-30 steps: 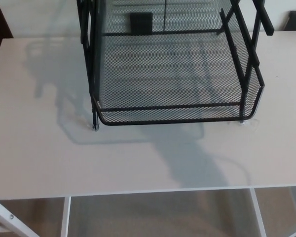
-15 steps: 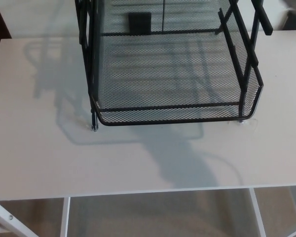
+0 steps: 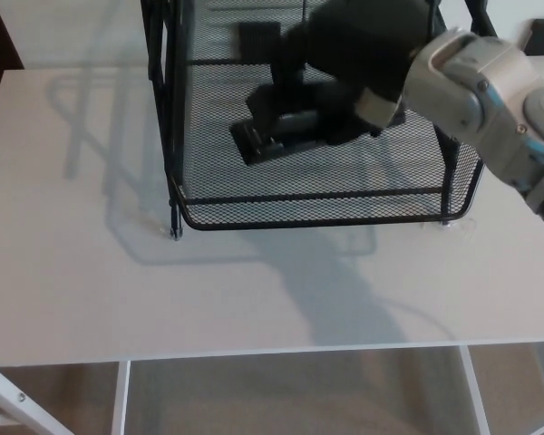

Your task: The robot walks towards a desk on which a file tray is kept in the middle and a stapler is kept to its right. The robot lifts the stapler using its right hand and places it on the file tray.

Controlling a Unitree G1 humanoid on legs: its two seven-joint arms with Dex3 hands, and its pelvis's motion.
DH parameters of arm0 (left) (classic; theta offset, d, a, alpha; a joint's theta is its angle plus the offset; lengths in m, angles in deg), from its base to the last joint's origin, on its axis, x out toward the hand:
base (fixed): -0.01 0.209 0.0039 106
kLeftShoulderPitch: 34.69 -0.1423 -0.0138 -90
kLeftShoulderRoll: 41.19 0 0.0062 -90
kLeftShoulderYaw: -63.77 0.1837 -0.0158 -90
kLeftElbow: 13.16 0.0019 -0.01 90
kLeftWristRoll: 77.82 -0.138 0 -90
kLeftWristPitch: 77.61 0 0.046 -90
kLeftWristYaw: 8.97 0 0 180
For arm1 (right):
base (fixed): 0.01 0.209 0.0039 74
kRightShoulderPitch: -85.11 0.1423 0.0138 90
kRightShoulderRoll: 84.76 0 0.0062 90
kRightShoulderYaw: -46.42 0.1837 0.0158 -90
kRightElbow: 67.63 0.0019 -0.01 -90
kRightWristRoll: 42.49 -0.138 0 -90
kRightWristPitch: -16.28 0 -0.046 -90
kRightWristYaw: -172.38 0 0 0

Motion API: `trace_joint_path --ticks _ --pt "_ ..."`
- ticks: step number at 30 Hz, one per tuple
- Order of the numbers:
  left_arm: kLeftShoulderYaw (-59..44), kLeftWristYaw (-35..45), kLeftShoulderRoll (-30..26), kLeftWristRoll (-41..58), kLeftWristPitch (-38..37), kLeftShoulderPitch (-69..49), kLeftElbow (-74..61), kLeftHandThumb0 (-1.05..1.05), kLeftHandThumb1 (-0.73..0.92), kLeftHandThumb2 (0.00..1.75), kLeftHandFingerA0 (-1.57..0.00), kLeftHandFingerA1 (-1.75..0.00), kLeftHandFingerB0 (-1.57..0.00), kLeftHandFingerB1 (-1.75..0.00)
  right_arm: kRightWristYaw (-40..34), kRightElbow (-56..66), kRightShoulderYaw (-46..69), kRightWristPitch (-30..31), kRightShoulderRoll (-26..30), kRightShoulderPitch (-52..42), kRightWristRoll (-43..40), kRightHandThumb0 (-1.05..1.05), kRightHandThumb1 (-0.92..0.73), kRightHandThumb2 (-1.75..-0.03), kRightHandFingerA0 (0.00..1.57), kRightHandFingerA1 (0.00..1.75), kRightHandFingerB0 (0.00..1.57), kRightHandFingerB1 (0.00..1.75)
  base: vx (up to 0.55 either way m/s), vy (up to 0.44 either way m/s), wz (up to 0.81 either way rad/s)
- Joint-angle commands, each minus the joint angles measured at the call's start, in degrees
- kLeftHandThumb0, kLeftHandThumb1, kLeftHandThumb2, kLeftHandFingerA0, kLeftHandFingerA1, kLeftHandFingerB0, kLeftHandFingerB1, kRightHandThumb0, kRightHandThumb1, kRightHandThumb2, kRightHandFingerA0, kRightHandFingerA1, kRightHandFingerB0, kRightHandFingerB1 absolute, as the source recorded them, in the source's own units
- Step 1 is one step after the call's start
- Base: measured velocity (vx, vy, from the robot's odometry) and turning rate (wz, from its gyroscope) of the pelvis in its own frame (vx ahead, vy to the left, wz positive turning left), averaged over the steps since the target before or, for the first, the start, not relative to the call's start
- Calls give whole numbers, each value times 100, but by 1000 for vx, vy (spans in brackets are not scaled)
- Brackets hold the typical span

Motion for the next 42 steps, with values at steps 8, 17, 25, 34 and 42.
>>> trace_joint_path --ticks 8,17,25,34,42 --pt "55 -4 2 -30 -91 -190 -245 -70 90 66 -23 -43 -16 -38 809 32 267 749 67 186 365 -52 -63 -59 11 54 15 33 0 0 0" --pt "48 19 0 -2 -232 -96 48 -70 89 66 -23 -45 -17 -39 1568 325 308 918 23 710 365 -96 -53 -95 0 22 0 14 0 0 0" --pt "15 -29 47 24 -289 -67 217 -72 71 99 -20 -52 -13 -48 2512 1149 576 1233 286 750 141 -99 -41 -76 0 0 0 0 0 0 0" --pt "-7 35 2 42 -386 -204 203 -70 89 66 -23 -44 -16 -39 3556 3569 2609 1679 1840 110 -1155 -95 -55 -92 0 16 0 16 0 0 0" --pt "137 5 -75 -121 -416 -162 178 -70 91 67 -25 -45 -18 -39 4141 4600 6728 2439 3270 -1105 -2407 -70 -47 -83 0 20 4 25 0 0 0"
